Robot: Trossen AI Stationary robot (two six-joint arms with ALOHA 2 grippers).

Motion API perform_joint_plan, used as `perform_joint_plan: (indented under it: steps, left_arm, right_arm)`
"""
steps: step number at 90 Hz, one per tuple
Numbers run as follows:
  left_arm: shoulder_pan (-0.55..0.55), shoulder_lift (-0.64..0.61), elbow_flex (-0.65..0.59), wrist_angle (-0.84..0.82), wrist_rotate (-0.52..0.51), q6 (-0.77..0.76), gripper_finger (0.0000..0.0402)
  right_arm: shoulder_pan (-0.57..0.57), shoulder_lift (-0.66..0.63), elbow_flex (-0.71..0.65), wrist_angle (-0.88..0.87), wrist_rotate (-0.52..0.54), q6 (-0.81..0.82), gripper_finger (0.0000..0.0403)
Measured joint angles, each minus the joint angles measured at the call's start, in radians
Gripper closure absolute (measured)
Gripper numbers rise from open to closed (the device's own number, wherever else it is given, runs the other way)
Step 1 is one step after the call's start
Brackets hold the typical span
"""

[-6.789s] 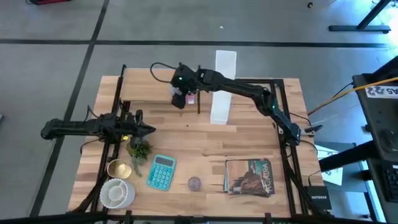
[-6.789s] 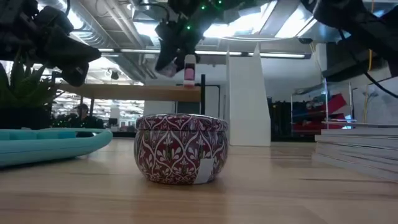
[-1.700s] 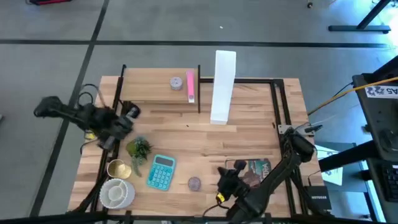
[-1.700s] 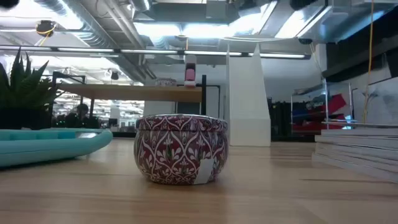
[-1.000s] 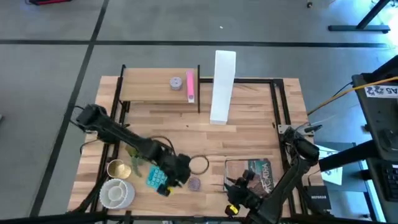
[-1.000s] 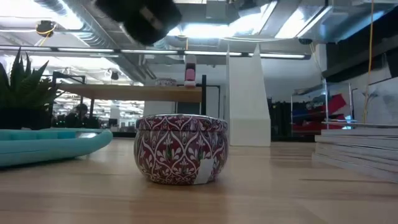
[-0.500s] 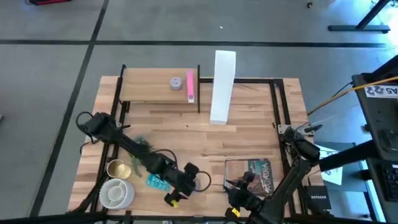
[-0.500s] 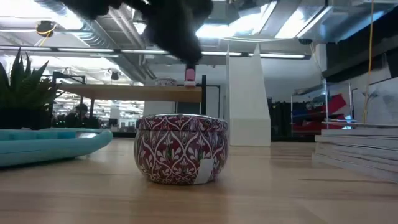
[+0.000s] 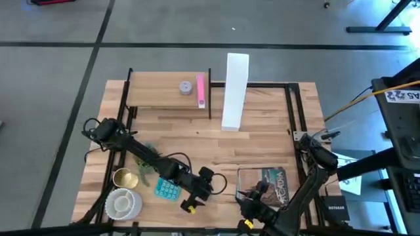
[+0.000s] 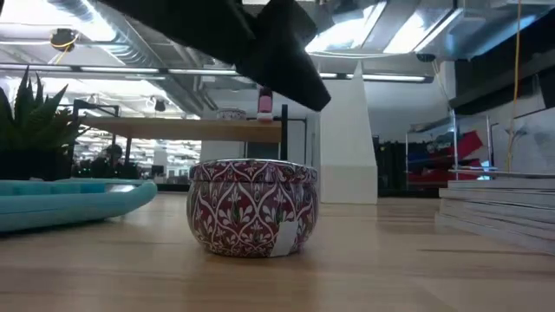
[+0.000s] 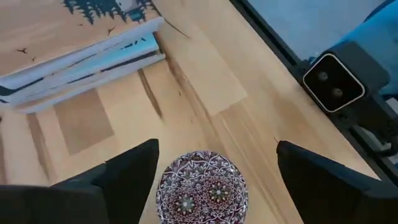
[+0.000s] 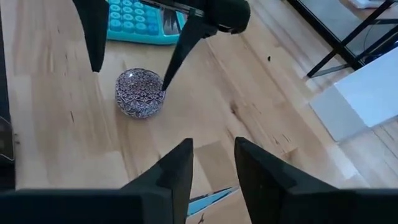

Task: Stock shelves
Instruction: Put the red patterned scented candle on the shelf

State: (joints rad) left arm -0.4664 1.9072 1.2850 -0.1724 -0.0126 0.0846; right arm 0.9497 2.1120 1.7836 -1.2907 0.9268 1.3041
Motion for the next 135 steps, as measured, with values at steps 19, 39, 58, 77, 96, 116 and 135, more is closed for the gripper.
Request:
perform_joint_plan:
  steps: [19, 39, 58, 77, 96, 116, 135]
  left_arm:
    - [0.005, 0.021, 0.0, -0.009, -0.019, -0.023, 0.0091]
    - [0.01, 0.095, -0.001, -0.02, -0.028, 0.002, 0.0078]
    - [0.01, 0.111, -0.001, -0.022, -0.047, -0.012, 0.0068]
    - [0.009, 0.111, -0.001, -0.027, -0.051, -0.082, 0.0086]
    - [0.01, 0.107, -0.001, -0.032, -0.065, -0.175, 0.0134]
    - [0.012, 0.007, 0.037, -0.264, -0.207, -0.237, 0.0134]
    - [0.106, -0.207, 0.128, -0.615, -0.406, -0.336, 0.0134]
  right_arm:
    - [0.0, 0.0, 0.0, 0.015, 0.0, 0.0, 0.0299]
    - [0.0, 0.001, 0.0, 0.018, 0.004, 0.0, 0.0299]
    - [0.0, 0.002, -0.045, 0.06, 0.001, 0.0, 0.0299]
    - [-0.001, 0.002, -0.105, 0.147, -0.016, 0.0, 0.0299]
    - [0.0, 0.002, -0.102, 0.173, -0.024, 0.0, 0.0299]
    - [-0.001, 0.002, -0.101, 0.182, -0.017, 0.0, 0.0299]
    - [-0.001, 0.002, -0.102, 0.197, 0.047, -0.001, 0.0299]
